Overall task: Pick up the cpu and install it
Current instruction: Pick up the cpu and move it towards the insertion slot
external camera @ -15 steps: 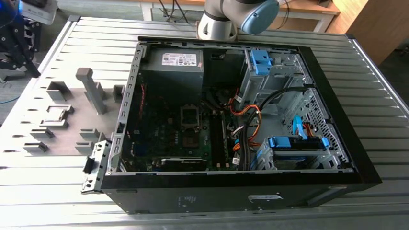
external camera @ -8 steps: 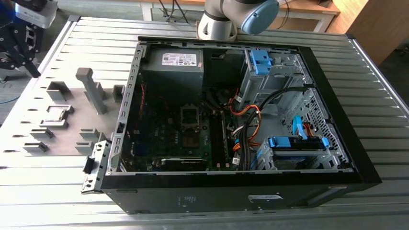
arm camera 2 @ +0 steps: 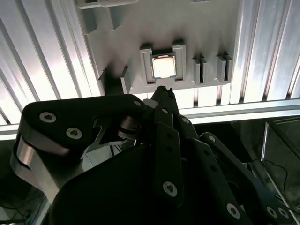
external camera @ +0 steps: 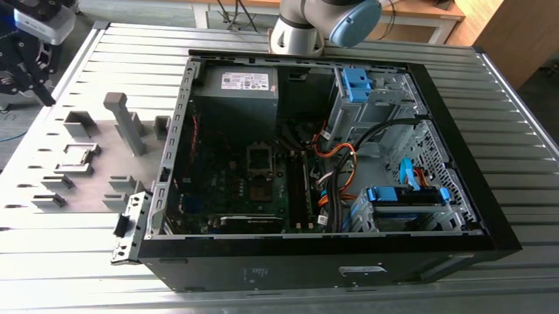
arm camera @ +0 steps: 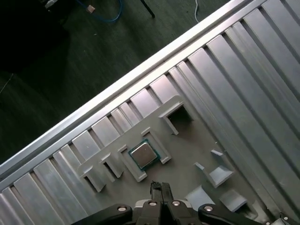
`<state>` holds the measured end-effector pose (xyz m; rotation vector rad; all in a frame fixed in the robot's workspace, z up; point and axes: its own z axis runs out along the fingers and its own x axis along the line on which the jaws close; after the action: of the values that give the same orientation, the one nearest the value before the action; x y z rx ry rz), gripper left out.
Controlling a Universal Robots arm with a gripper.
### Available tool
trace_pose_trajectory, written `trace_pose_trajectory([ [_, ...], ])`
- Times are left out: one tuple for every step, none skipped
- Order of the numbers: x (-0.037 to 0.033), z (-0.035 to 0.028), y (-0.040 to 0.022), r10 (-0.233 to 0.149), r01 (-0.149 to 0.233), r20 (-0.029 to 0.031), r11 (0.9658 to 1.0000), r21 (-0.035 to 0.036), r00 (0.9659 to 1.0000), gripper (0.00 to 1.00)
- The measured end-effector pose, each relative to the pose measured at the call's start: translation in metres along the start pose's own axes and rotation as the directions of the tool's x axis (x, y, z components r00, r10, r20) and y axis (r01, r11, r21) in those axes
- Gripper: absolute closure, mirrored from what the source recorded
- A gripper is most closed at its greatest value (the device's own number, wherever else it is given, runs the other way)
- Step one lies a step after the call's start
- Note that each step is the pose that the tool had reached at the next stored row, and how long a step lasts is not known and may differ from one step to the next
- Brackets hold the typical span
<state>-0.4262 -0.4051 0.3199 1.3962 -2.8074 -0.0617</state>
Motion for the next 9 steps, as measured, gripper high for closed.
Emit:
trace_pose_trajectory([
  [0.0000, 0.0000, 0.0000, 0.018, -0.018, 0.0007, 0.9998, 0.0002, 0.9998, 0.89],
  [0.0000, 0.0000, 0.0000, 0.036, -0.036, 0.0014, 0.9994, 0.0004, 0.9994, 0.89],
  [0.0000, 0.0000, 0.0000, 0.054, -0.054, 0.0020, 0.9985, 0.0006, 0.9985, 0.89],
  [0.0000, 0.0001, 0.0000, 0.073, -0.073, 0.0028, 0.9973, 0.0008, 0.9973, 0.89],
  [0.0000, 0.0001, 0.0000, 0.091, -0.091, 0.0035, 0.9958, 0.0010, 0.9958, 0.89],
  [0.0000, 0.0001, 0.0000, 0.109, -0.109, 0.0042, 0.9940, 0.0011, 0.9940, 0.89],
  [0.0000, 0.0001, 0.0000, 0.127, -0.127, 0.0049, 0.9919, 0.0013, 0.9919, 0.89],
  [0.0000, 0.0001, 0.0000, 0.145, -0.145, 0.0056, 0.9894, 0.0014, 0.9894, 0.89],
  [0.0000, 0.0001, 0.0000, 0.163, -0.163, 0.0063, 0.9867, 0.0016, 0.9867, 0.89],
])
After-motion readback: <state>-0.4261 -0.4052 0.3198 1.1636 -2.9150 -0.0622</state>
